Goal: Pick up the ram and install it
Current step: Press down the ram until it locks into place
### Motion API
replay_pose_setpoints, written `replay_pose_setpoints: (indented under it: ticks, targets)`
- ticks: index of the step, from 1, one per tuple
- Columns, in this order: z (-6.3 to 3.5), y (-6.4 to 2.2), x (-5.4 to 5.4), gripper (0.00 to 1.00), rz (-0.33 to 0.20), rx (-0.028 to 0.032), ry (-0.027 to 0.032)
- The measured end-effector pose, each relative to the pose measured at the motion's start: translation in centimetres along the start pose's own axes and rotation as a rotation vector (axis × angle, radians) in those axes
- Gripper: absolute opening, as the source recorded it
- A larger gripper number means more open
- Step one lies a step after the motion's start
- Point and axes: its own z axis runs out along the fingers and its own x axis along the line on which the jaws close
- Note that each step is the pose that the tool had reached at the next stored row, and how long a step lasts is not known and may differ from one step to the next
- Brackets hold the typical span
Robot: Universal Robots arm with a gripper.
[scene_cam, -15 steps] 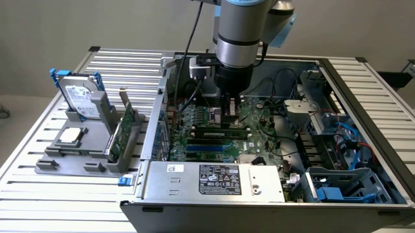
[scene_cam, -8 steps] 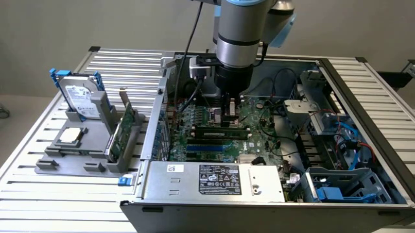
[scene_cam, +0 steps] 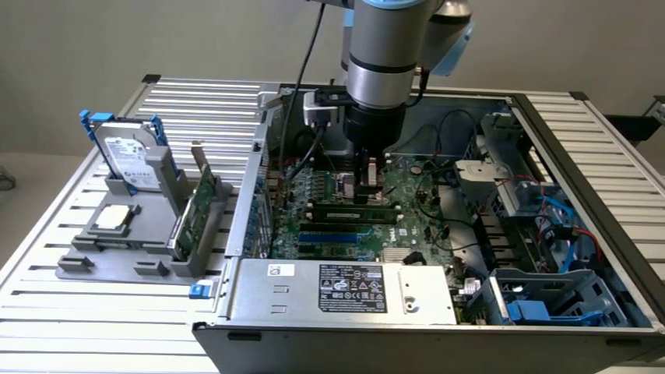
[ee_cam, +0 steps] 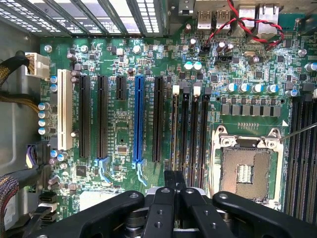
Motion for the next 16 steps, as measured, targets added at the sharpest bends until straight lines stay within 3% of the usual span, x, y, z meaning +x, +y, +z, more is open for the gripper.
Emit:
replay_pose_setpoints:
  ticks: [5, 10, 16]
  targets:
    - [0.2, 0.16, 0.0, 0.11, 0.0, -0.0012, -0.0005]
    - [0.42, 1.02, -0.1, 0.11, 0.0, -0.0047, -0.0035]
    - [0.71, 1.12, -0.1, 0.11, -0.001, -0.013, -0.005]
